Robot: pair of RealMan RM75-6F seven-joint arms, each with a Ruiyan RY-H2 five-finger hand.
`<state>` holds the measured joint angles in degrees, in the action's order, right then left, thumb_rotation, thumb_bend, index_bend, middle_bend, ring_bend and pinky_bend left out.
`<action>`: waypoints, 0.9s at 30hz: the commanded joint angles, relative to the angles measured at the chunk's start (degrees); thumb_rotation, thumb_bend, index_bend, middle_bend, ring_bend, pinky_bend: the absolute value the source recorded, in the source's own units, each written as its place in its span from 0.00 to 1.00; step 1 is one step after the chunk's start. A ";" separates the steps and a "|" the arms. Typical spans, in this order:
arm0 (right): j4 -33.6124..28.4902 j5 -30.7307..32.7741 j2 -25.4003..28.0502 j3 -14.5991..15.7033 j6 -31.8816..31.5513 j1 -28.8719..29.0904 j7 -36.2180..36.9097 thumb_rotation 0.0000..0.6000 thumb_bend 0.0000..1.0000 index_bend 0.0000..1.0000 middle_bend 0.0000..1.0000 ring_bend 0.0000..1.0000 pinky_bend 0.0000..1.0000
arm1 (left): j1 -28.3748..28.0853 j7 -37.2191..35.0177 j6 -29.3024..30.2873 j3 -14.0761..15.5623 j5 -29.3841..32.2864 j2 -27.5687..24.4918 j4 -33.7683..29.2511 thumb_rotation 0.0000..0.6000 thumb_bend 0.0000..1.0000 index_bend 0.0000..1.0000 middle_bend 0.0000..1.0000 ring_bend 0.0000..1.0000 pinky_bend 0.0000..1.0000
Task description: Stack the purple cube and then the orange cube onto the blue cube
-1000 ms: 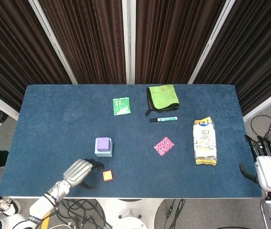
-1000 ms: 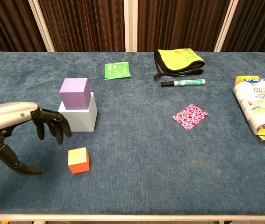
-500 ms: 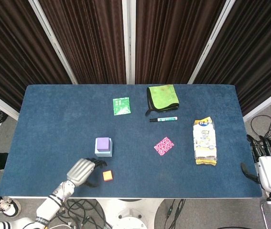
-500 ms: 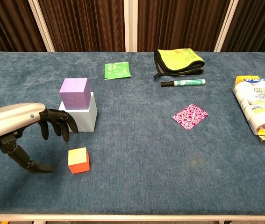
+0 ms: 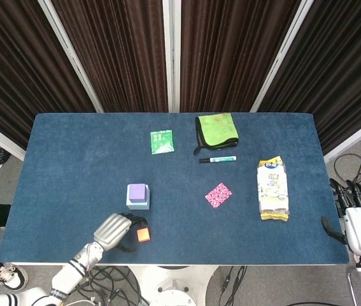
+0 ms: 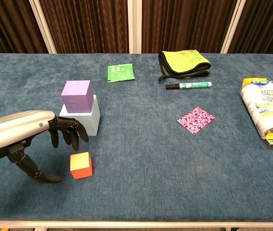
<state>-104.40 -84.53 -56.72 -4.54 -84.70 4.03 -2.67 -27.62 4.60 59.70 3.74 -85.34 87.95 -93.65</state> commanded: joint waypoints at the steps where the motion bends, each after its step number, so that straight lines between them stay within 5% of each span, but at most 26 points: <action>1: 0.09 0.00 -0.09 0.00 0.00 0.02 -0.06 1.00 0.26 0.02 0.17 0.00 0.00 | -0.49 -1.76 0.27 0.09 -1.50 -0.78 0.83 1.00 0.15 0.36 0.51 0.38 0.44; 12: 0.75 0.31 -1.08 -0.10 0.20 0.24 -0.99 1.00 0.26 0.02 0.17 0.00 0.00 | -2.43 -6.67 2.36 1.35 -8.96 -7.99 1.23 1.00 0.15 0.38 0.52 0.40 0.45; 19: 0.79 1.31 -1.69 -0.48 1.06 0.82 -2.09 1.00 0.26 0.02 0.17 0.00 0.00 | -3.69 -11.76 8.51 4.90 -20.80 -8.87 9.90 1.00 0.15 0.41 0.55 0.43 0.47; 27: 0.73 1.54 -1.71 -0.50 1.42 1.04 -2.20 1.00 0.26 0.02 0.17 0.00 0.00 | -5.68 -13.00 19.38 7.57 -34.68 -3.54 23.78 1.00 0.15 0.42 0.55 0.44 0.48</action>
<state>-103.67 -83.00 -58.43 -5.03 -83.28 5.07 -4.87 -32.24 -8.42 75.42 10.16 -116.00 82.09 -73.98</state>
